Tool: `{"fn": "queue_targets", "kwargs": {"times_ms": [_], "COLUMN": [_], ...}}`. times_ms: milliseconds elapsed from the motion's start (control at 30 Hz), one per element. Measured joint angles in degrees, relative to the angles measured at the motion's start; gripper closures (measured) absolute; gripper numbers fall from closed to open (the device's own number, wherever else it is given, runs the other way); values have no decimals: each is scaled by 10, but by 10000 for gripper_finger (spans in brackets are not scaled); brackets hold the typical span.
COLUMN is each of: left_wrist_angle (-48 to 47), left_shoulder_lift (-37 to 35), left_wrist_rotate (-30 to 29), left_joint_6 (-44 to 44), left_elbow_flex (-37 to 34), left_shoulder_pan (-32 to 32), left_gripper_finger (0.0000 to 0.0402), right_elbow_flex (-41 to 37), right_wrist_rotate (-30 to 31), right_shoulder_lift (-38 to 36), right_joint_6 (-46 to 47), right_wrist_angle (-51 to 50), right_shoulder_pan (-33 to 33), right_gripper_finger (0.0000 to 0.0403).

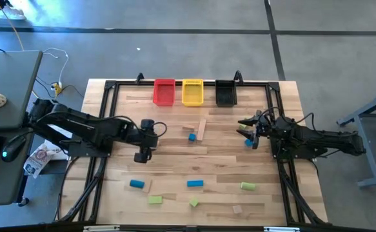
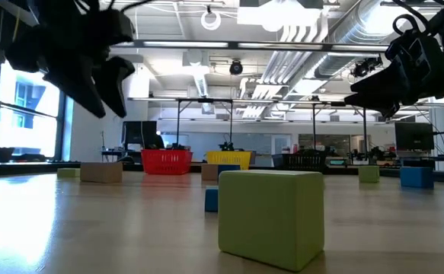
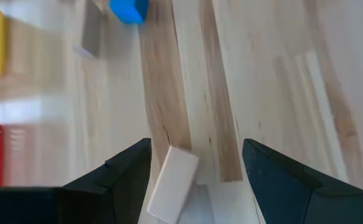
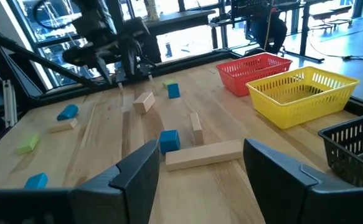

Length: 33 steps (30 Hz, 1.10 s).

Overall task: Sort & place blocks by color
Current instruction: Put the brown block into the red basket

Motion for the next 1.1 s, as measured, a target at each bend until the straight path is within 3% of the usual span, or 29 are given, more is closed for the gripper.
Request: {"fn": "queue_targets", "kwargs": {"times_ms": [467,900,1100], "left_wrist_angle": [-4,-21,-19], "left_shoulder_lift": [89,150,186], "left_wrist_rotate": [83,100,80], "left_joint_6": [51,56,60], "left_elbow_flex": [0,0,0], "left_shoulder_pan": [96,124,126], "left_gripper_finger": [165,165,167], "right_elbow_flex": [0,0,0], "right_wrist_rotate": [-1,-1,-1], "right_shoulder_lift": [1,1,1], "right_joint_6": [0,39,41], "right_wrist_angle": [0,-11,-11], "right_shoulder_pan": [0,0,0], "right_gripper_finger": [185,185,185]}}
